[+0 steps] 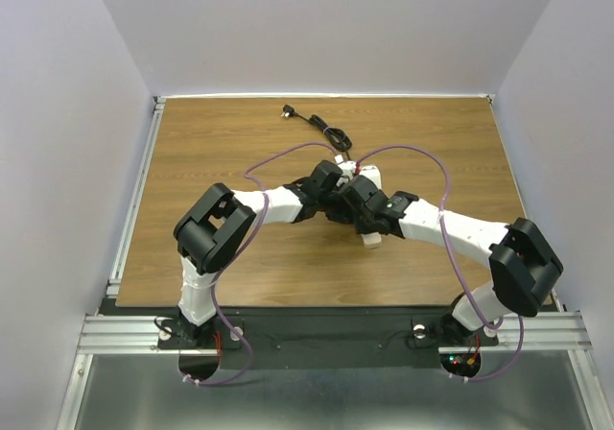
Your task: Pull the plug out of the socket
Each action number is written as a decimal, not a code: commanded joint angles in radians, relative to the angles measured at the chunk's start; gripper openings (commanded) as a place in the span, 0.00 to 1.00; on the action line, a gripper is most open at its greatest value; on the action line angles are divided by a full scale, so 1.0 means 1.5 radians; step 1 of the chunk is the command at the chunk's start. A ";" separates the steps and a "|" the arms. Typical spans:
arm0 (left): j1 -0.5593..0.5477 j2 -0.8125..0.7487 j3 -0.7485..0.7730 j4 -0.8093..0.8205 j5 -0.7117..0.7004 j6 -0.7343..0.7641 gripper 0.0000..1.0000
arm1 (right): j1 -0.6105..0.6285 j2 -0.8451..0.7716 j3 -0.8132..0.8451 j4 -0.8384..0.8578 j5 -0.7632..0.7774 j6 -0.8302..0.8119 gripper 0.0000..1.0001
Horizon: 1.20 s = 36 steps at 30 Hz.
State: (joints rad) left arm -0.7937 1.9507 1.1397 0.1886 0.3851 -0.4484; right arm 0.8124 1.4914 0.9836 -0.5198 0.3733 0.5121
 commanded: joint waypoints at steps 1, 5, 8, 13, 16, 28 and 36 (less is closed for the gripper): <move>-0.033 0.111 -0.015 -0.028 -0.094 0.032 0.00 | 0.030 -0.072 0.123 0.145 -0.062 0.034 0.00; -0.033 0.119 -0.016 -0.030 -0.094 0.035 0.00 | 0.030 -0.088 0.132 0.138 -0.043 0.032 0.01; -0.034 0.123 -0.017 -0.031 -0.093 0.037 0.00 | 0.029 -0.100 0.134 0.132 -0.031 0.031 0.00; -0.035 0.119 -0.015 -0.035 -0.097 0.037 0.00 | 0.029 -0.112 0.143 0.107 -0.018 0.029 0.00; -0.031 0.090 -0.018 -0.043 -0.115 0.036 0.00 | 0.029 -0.112 0.133 0.087 0.006 0.034 0.01; 0.022 -0.118 -0.146 -0.034 -0.145 -0.056 0.00 | 0.025 -0.036 0.066 0.086 -0.039 0.105 0.00; 0.022 -0.236 -0.213 -0.047 -0.165 -0.161 0.00 | 0.025 0.020 0.061 0.110 -0.042 0.127 0.00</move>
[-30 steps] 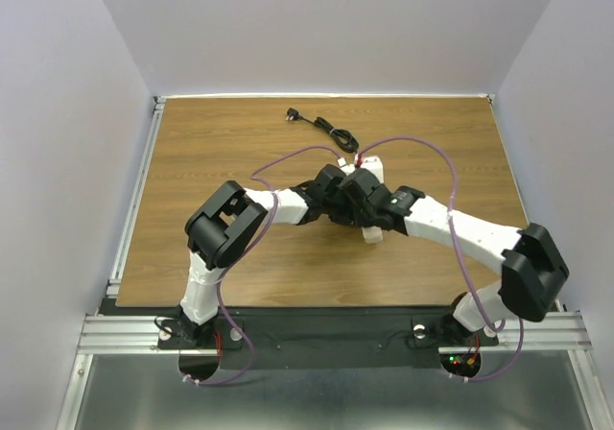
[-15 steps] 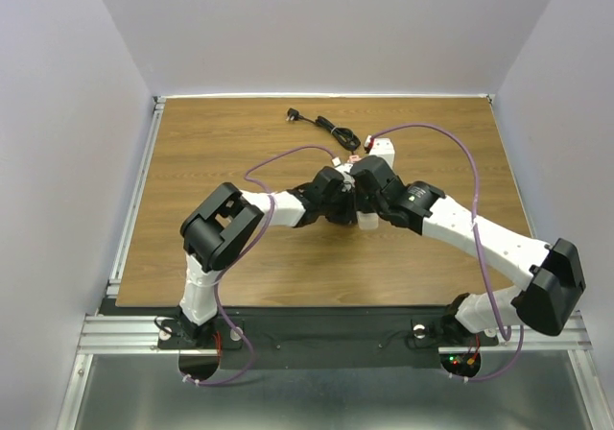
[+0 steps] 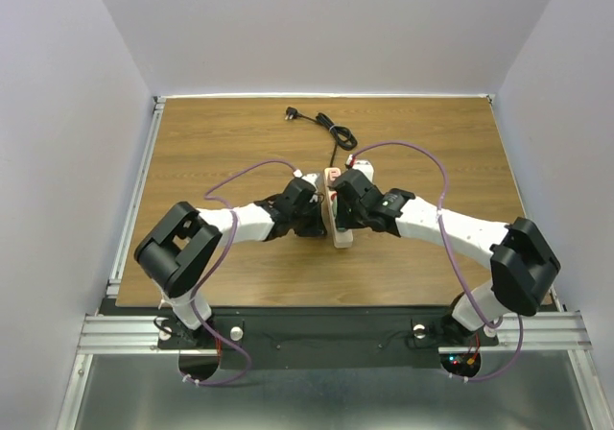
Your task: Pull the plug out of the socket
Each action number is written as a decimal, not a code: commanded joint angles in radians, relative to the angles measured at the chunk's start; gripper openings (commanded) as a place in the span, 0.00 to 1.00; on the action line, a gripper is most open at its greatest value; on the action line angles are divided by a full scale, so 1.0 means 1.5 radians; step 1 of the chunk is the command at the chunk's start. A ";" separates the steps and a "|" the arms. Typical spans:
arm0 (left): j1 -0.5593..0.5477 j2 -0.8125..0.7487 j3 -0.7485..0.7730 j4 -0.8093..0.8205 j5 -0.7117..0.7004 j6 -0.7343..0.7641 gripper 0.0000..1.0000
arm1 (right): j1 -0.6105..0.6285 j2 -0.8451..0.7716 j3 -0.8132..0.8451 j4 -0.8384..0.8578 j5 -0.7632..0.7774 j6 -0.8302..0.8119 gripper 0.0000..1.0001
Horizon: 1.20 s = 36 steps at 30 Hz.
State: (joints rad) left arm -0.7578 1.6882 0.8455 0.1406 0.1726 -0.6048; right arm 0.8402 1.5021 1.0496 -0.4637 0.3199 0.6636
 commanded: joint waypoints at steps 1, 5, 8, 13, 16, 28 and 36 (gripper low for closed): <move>-0.002 -0.069 -0.020 -0.017 -0.026 -0.067 0.00 | 0.006 0.017 0.016 0.076 -0.008 0.031 0.01; -0.002 -0.116 -0.034 -0.016 -0.026 -0.123 0.00 | 0.006 0.046 0.020 0.085 -0.012 0.084 0.00; -0.002 -0.168 -0.049 -0.008 -0.040 -0.173 0.00 | 0.006 0.065 0.029 0.087 -0.006 0.114 0.01; -0.005 -0.205 -0.059 -0.008 -0.032 -0.215 0.00 | 0.006 0.108 0.068 0.090 -0.008 0.124 0.00; -0.013 -0.179 -0.053 -0.008 -0.014 -0.214 0.00 | 0.006 0.125 0.083 0.091 -0.014 0.129 0.00; -0.013 -0.058 -0.024 -0.012 0.026 -0.199 0.00 | 0.006 0.134 0.089 0.092 -0.016 0.149 0.01; -0.003 -0.034 -0.034 -0.015 0.035 -0.200 0.00 | 0.006 0.156 0.111 0.092 -0.023 0.152 0.00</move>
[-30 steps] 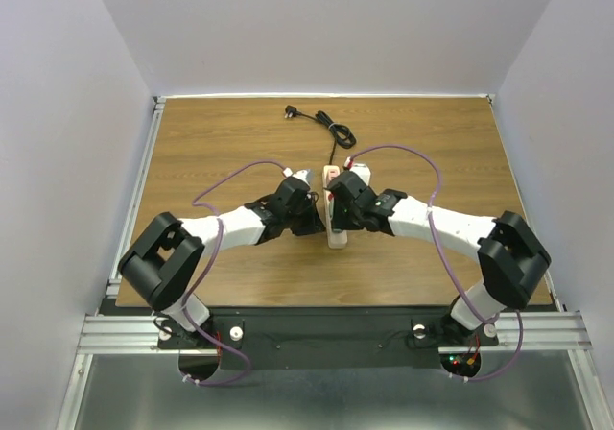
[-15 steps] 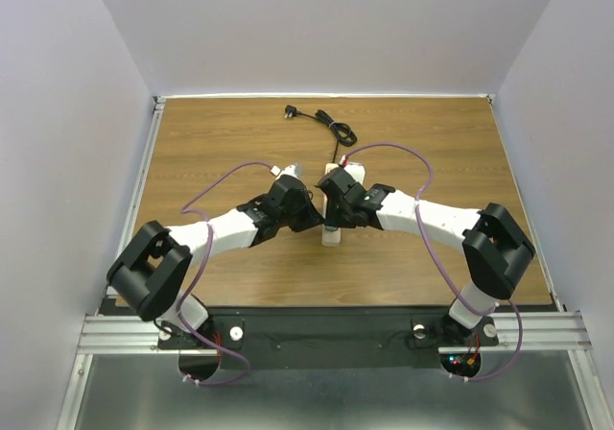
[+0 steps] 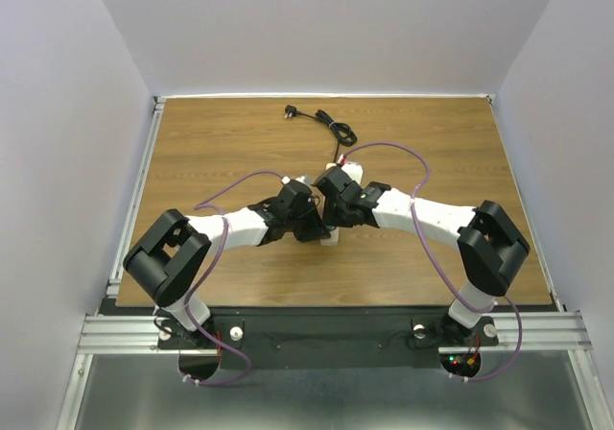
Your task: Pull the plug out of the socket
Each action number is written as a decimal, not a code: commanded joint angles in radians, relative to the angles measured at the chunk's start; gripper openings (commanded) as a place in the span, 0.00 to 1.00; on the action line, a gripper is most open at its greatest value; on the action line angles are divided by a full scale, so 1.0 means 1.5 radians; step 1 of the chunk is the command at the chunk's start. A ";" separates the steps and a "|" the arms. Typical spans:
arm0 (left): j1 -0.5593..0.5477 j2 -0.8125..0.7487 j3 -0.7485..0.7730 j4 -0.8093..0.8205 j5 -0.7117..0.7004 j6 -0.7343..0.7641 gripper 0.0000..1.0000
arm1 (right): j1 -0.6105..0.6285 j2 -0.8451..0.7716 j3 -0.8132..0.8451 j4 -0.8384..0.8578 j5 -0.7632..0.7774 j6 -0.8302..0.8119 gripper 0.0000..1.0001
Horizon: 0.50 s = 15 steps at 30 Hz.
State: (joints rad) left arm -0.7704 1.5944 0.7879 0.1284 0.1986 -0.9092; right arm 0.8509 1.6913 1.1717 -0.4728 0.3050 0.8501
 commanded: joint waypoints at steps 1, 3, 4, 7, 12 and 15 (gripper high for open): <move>0.013 0.060 -0.002 -0.003 0.020 0.003 0.00 | -0.001 0.028 0.033 0.098 -0.016 0.029 0.00; 0.023 0.094 -0.025 0.029 0.039 0.003 0.00 | -0.001 0.025 0.037 0.098 -0.017 0.026 0.00; 0.039 0.132 -0.034 0.046 0.060 0.003 0.00 | -0.001 0.018 0.041 0.097 -0.016 0.025 0.00; 0.059 0.188 -0.064 0.121 0.124 -0.008 0.00 | -0.002 0.007 0.047 0.097 -0.009 0.021 0.00; 0.070 0.279 -0.046 0.143 0.148 0.016 0.00 | -0.002 -0.013 0.064 0.096 -0.011 0.020 0.00; 0.070 0.298 -0.035 0.128 0.134 0.029 0.00 | -0.001 -0.018 0.074 0.093 -0.012 0.022 0.01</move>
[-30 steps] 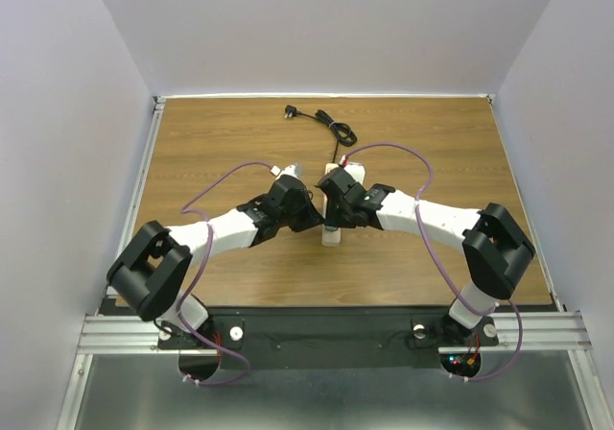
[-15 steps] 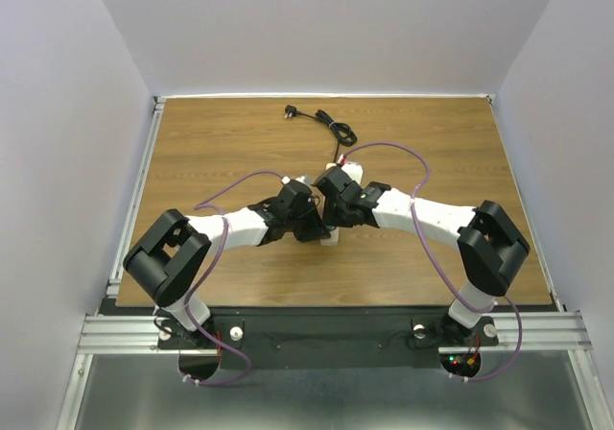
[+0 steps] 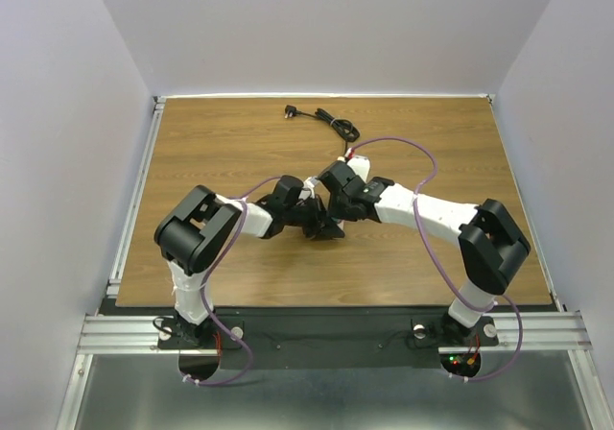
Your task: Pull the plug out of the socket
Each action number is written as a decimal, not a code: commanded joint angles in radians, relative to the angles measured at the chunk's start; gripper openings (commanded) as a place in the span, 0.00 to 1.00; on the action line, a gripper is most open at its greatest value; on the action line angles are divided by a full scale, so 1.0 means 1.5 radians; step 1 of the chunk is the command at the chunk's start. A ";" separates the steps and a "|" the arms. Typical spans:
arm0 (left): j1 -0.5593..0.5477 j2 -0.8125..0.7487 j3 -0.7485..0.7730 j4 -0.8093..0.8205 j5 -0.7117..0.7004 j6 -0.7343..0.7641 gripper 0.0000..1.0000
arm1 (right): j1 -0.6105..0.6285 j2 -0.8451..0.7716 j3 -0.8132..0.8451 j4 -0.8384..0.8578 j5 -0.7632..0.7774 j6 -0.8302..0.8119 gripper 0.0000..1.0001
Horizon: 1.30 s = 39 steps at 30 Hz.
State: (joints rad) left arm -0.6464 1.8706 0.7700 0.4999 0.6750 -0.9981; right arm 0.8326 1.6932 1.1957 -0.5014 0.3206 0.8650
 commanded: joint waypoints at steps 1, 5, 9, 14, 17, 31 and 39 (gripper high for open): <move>-0.009 0.120 -0.016 -0.123 -0.191 0.093 0.00 | 0.012 -0.021 0.061 0.112 -0.022 0.012 0.01; 0.011 0.168 -0.018 -0.113 -0.183 0.095 0.00 | 0.012 -0.017 0.075 0.101 -0.012 0.005 0.00; 0.035 0.195 -0.027 -0.081 -0.172 0.089 0.00 | 0.011 -0.010 0.073 0.094 -0.021 0.013 0.00; 0.057 0.232 -0.031 -0.045 -0.157 0.069 0.00 | 0.012 -0.019 0.066 0.090 -0.020 0.020 0.01; 0.063 0.256 -0.030 -0.034 -0.144 0.065 0.00 | 0.012 -0.026 0.070 0.089 -0.021 0.020 0.00; 0.073 0.338 0.001 -0.033 -0.132 0.076 0.00 | 0.011 -0.069 0.136 0.056 0.001 0.000 0.00; 0.073 0.339 0.002 -0.031 -0.128 0.073 0.00 | 0.010 -0.074 0.196 -0.018 0.052 -0.011 0.00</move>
State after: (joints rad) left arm -0.5701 2.1670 0.8593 0.9230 0.9424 -1.0000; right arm 0.8410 1.6089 1.4487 -0.5037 0.3569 0.8474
